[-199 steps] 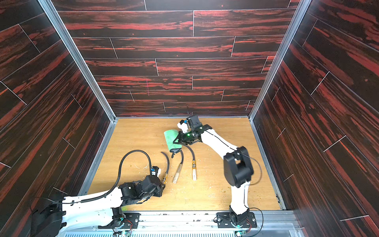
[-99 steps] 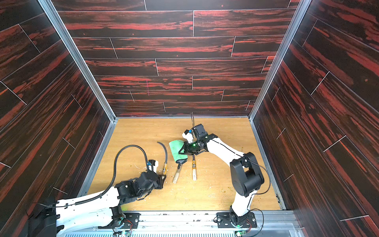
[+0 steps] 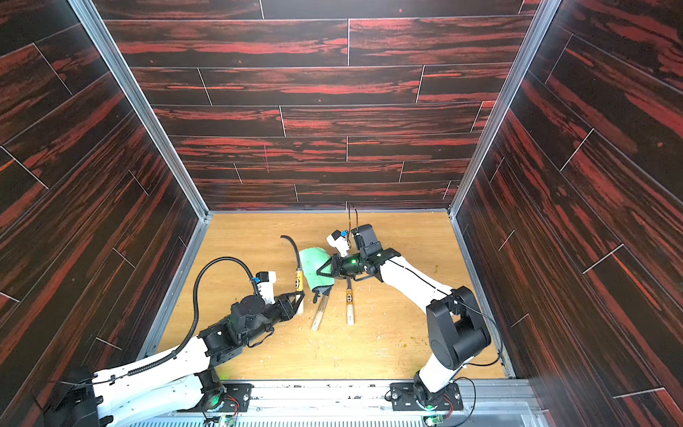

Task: Wipe small sickles with rags
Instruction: Wipe the small sickle.

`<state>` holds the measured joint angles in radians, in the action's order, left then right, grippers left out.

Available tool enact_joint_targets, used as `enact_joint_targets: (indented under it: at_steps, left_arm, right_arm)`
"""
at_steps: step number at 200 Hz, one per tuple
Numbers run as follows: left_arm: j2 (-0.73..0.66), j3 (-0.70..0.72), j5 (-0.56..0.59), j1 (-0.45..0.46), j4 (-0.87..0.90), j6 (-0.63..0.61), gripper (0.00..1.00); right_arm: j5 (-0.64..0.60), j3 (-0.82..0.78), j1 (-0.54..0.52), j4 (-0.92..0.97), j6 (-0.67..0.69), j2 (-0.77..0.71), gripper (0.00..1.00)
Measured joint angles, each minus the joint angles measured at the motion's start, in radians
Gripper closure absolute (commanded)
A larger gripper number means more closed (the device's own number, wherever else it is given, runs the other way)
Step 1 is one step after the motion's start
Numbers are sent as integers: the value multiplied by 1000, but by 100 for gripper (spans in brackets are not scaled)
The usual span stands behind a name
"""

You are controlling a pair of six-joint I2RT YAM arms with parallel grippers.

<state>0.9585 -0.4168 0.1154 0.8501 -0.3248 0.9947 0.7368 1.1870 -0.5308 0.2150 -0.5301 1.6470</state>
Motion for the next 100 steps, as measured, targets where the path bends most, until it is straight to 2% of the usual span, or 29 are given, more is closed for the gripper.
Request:
enact_joint_targets:
  at_steps: [43, 100]
  left_arm:
    - [64, 43, -45, -8, -158, 71, 100]
    - [142, 43, -48, -22, -334, 91, 100]
  right_arm:
    - [17, 2, 21, -6, -19, -5, 100]
    - [59, 8, 27, -42, -56, -5, 100]
